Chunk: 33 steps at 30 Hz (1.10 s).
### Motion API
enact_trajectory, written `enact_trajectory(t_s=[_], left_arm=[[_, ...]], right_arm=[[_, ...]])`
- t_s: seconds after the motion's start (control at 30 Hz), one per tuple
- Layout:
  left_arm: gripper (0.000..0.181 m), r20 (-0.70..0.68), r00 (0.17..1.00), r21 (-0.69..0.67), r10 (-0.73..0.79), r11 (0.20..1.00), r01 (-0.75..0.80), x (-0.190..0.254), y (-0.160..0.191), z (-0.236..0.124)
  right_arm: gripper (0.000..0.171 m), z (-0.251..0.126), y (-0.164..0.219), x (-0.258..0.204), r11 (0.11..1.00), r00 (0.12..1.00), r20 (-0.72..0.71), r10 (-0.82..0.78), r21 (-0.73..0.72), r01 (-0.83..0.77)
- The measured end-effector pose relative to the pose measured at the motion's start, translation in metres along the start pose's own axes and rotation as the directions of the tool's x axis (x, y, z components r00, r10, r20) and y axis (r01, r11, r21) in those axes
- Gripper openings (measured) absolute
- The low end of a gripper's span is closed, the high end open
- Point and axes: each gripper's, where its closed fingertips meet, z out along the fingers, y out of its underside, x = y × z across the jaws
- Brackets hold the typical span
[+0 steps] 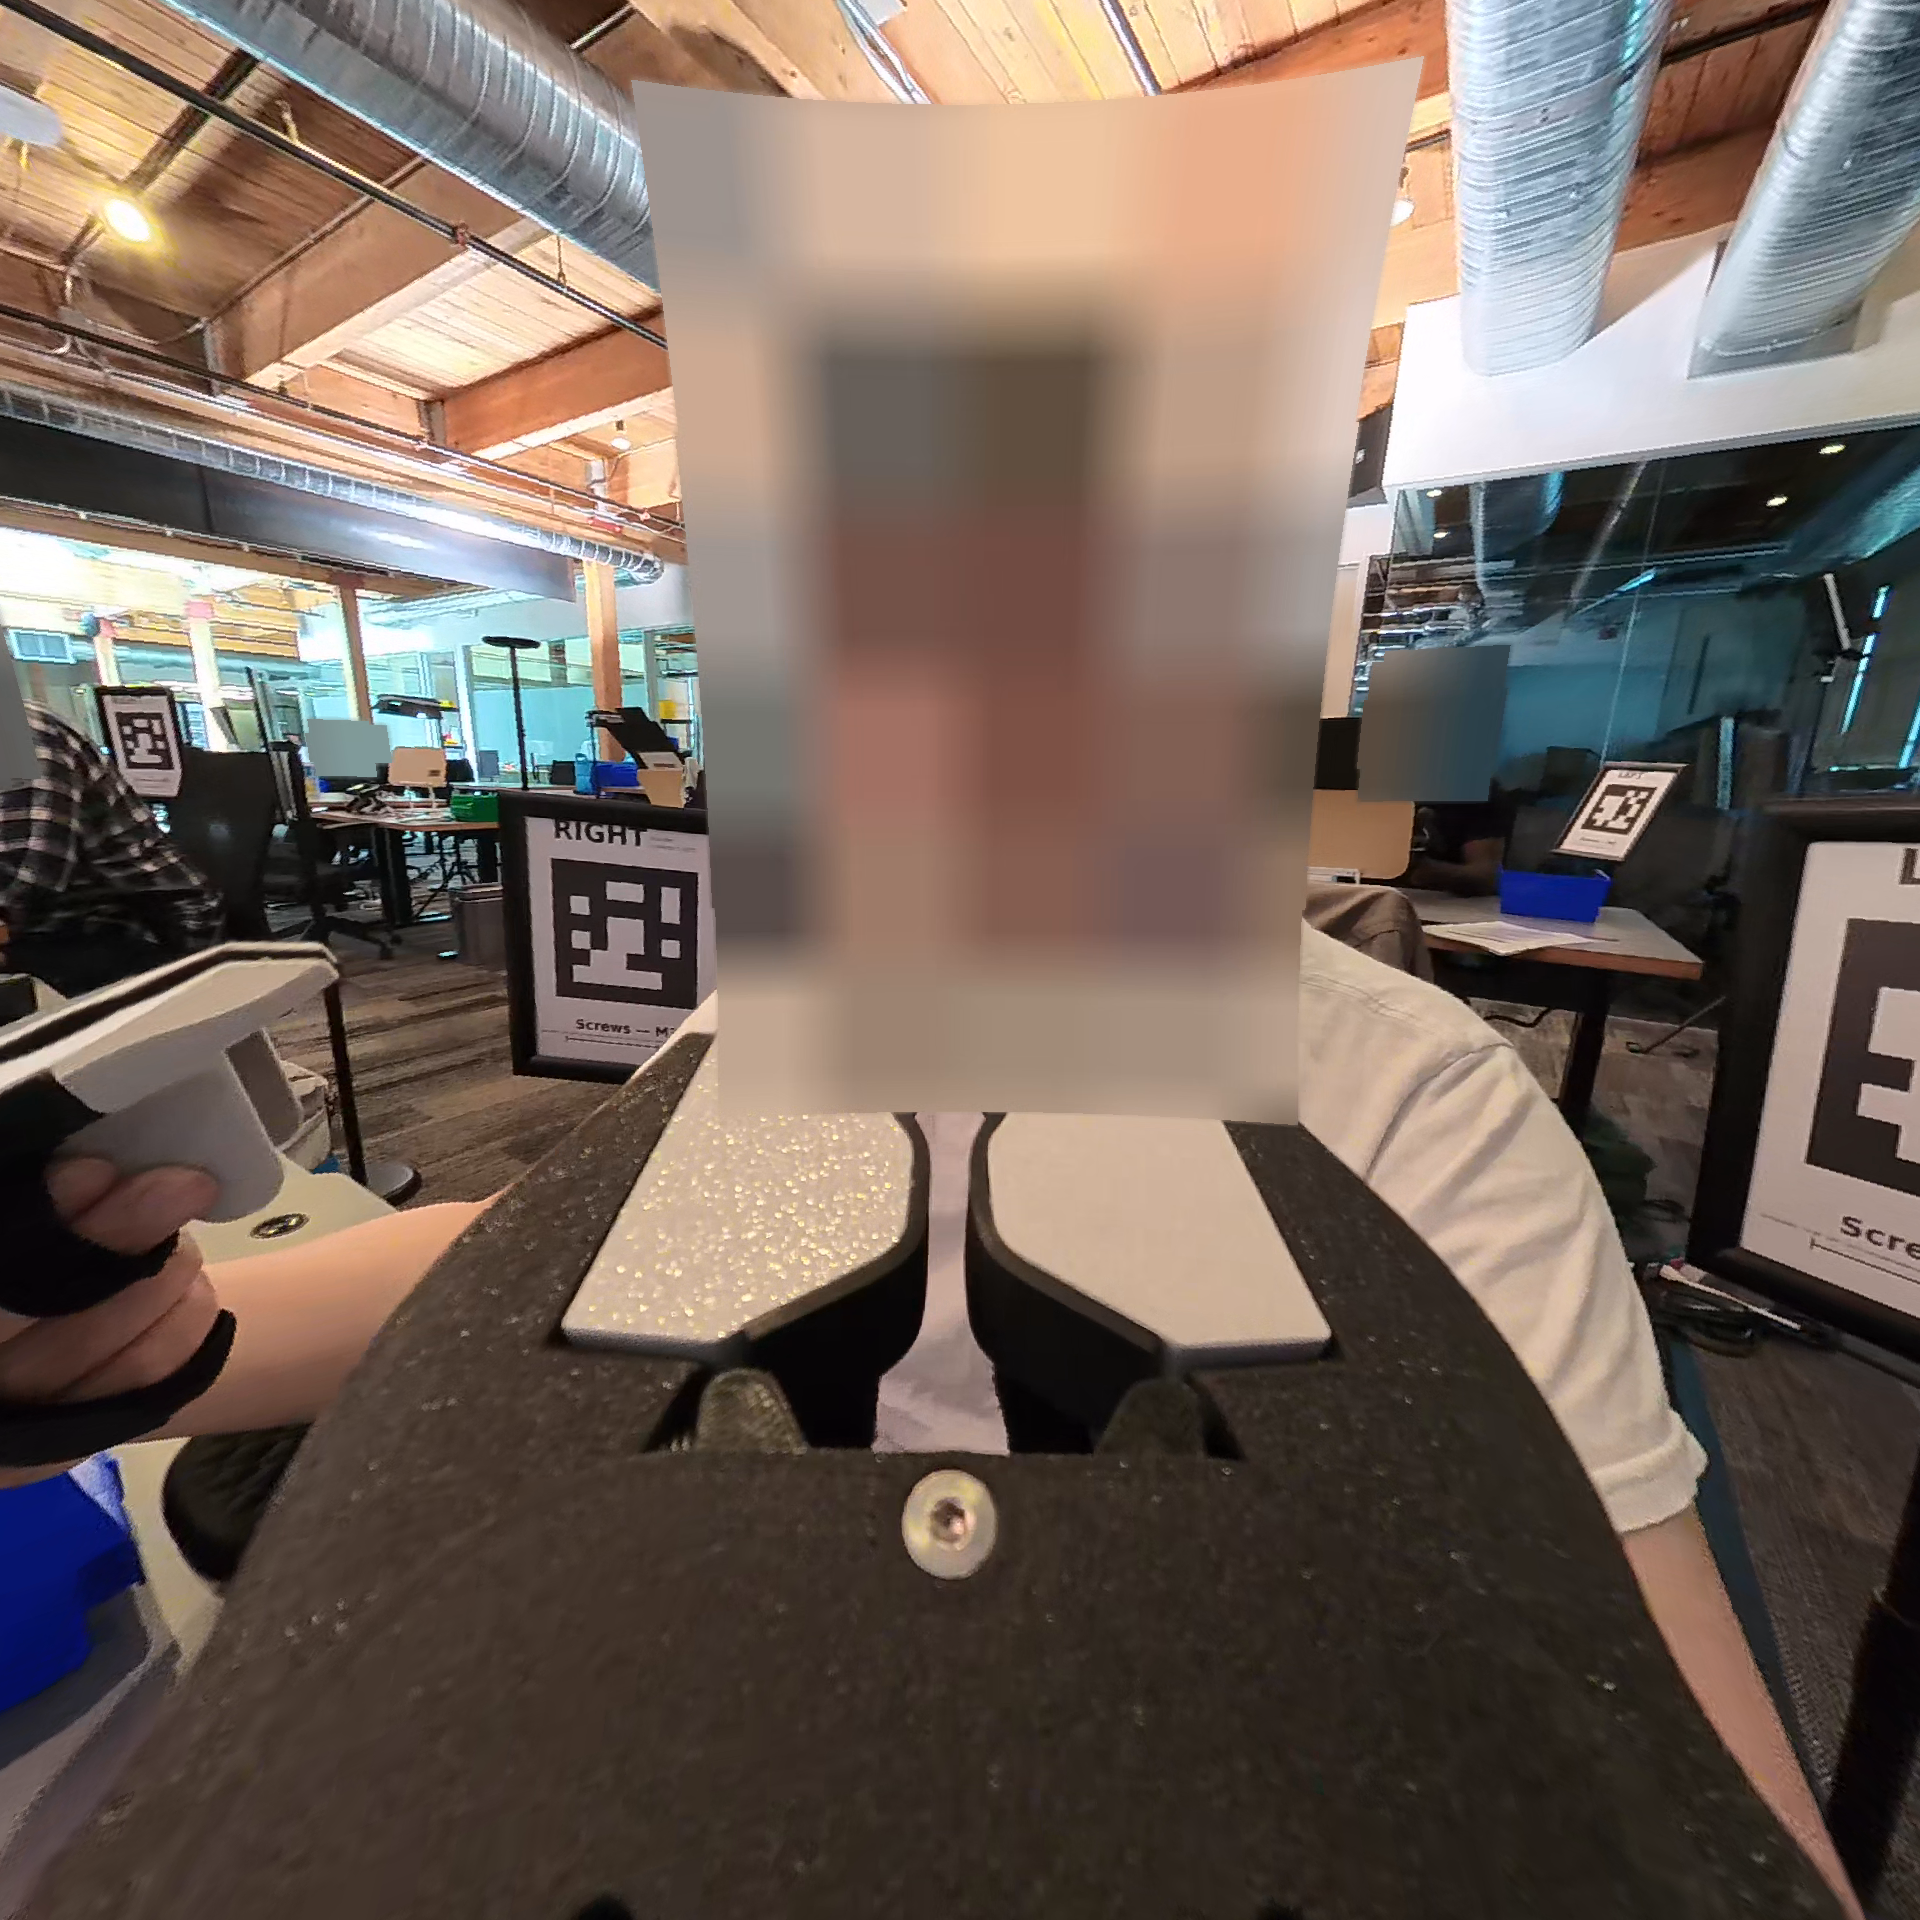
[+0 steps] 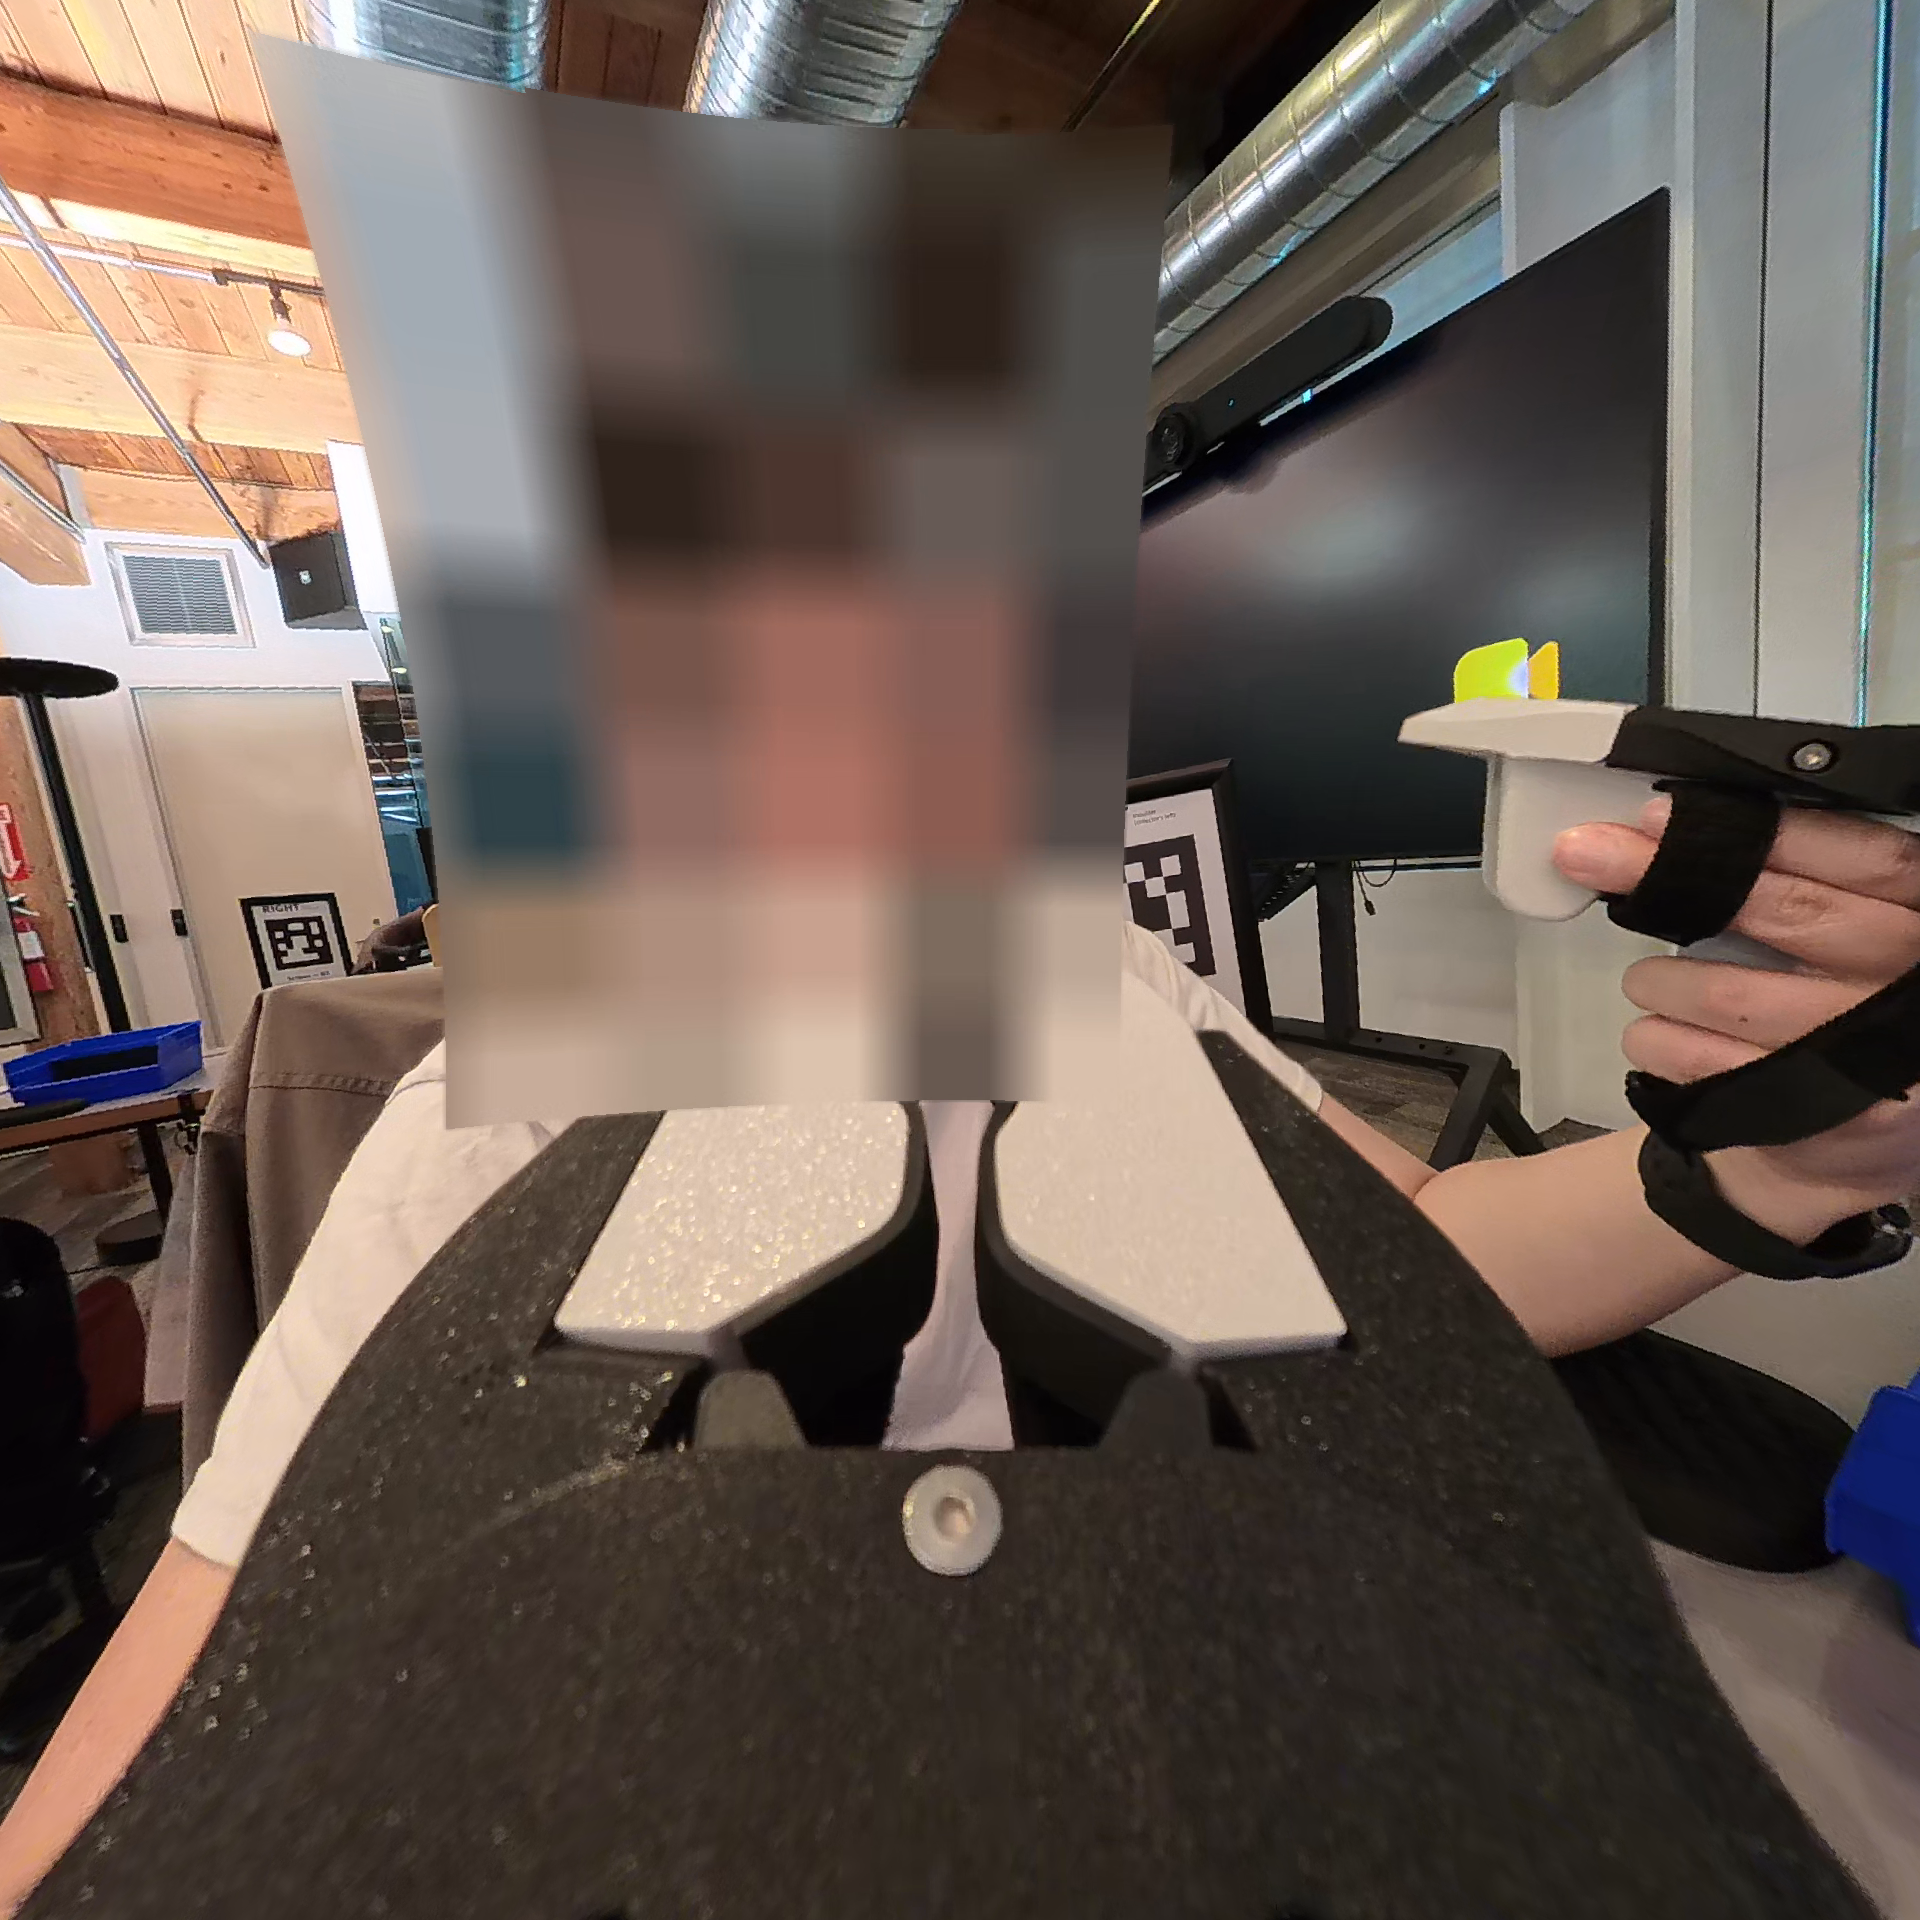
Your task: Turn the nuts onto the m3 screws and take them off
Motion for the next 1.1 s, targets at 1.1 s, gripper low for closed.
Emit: enact_trajectory(t_s=[1.1], left_arm=[[0.0, 0.071, 0.997, -0.144, 0.024, 0.989, -0.013, -0.009, 0.021, 0.017]], right_arm=[[0.0, 0.001, -0.026, -0.027, 0.987, 0.991, 0.047, -0.123, 0.114, 0.117]])
